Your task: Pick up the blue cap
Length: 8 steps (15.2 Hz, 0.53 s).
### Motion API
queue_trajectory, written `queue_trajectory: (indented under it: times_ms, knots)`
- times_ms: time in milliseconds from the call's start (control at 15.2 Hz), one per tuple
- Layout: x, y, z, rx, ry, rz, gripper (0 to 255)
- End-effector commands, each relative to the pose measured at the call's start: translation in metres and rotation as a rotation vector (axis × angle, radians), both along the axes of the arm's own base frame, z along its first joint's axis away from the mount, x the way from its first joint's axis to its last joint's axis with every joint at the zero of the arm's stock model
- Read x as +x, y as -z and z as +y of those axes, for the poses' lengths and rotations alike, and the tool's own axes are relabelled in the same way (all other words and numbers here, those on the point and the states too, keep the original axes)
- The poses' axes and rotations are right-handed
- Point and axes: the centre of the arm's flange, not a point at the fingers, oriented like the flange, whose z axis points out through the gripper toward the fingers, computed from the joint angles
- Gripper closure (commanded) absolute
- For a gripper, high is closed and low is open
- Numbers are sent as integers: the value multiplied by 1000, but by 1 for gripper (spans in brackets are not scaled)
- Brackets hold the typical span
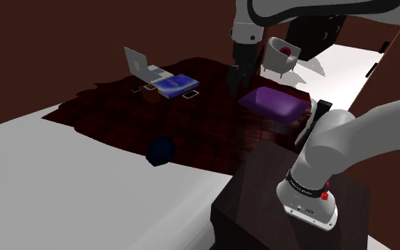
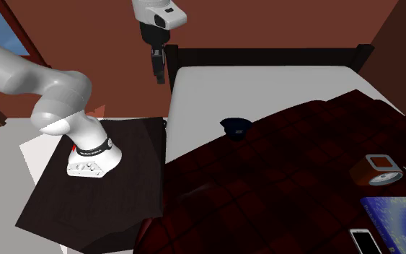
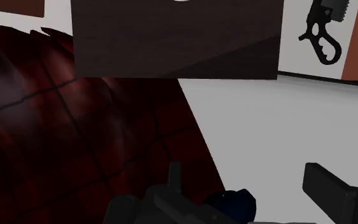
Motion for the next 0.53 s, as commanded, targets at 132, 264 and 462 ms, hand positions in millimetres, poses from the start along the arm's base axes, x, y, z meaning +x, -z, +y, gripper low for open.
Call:
queue_trajectory:
  times_ms: [132, 264, 462]
  knots:
    - [23, 17, -12, 44, -10, 17, 0]
    - [46, 34, -23, 88, -19, 34, 0]
    - [81, 62, -37, 153, -34, 60, 0]
